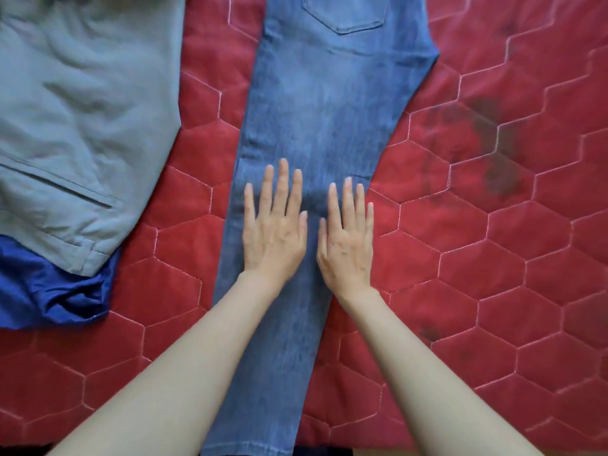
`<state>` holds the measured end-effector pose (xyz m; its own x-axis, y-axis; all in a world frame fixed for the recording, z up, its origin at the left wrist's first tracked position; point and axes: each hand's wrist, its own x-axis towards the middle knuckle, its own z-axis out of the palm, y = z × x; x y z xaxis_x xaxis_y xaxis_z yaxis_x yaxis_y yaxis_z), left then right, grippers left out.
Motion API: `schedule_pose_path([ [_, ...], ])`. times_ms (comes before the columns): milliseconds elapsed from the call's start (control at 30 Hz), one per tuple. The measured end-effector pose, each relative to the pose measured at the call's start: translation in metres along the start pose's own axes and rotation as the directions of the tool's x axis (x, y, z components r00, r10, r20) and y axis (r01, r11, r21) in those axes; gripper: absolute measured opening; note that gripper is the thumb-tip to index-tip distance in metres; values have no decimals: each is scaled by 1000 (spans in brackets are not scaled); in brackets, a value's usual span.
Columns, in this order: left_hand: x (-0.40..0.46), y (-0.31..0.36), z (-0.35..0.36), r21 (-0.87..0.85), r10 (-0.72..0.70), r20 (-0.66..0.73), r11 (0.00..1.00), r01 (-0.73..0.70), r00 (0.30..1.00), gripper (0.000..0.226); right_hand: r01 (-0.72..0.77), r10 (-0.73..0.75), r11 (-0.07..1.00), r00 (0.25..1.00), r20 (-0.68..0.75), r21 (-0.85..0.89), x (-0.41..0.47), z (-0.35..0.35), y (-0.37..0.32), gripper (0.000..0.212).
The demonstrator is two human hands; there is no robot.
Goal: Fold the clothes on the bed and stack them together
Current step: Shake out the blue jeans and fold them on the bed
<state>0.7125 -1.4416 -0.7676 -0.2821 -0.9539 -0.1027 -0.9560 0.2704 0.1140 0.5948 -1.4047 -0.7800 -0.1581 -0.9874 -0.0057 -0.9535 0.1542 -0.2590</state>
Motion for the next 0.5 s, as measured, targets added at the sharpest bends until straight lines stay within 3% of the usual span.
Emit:
schedule_pose_path([
  [67, 31, 3, 6, 5, 89, 35, 996, -89, 995, 58, 46, -46, 999, 999, -28, 16, 41, 2, -6, 53],
  [133, 52, -8, 15, -18, 59, 105, 998, -58, 993, 59, 76, -75, 997, 997, 32, -22, 72, 7, -8, 52],
  [200, 59, -25, 22, -27, 27, 90, 999, -24, 996, 60, 94, -86, 992, 992, 96, -81, 86, 14, 1, 52],
  [367, 52, -48, 23, -30, -138, 23, 990, 139, 990, 60, -150, 154, 982, 988, 29, -111, 67, 11, 36, 56],
  [500, 72, -45, 15, -8, -66, 35, 998, 66, 997, 61, -191, 194, 975, 981, 16, -109, 72, 2, 35, 55],
])
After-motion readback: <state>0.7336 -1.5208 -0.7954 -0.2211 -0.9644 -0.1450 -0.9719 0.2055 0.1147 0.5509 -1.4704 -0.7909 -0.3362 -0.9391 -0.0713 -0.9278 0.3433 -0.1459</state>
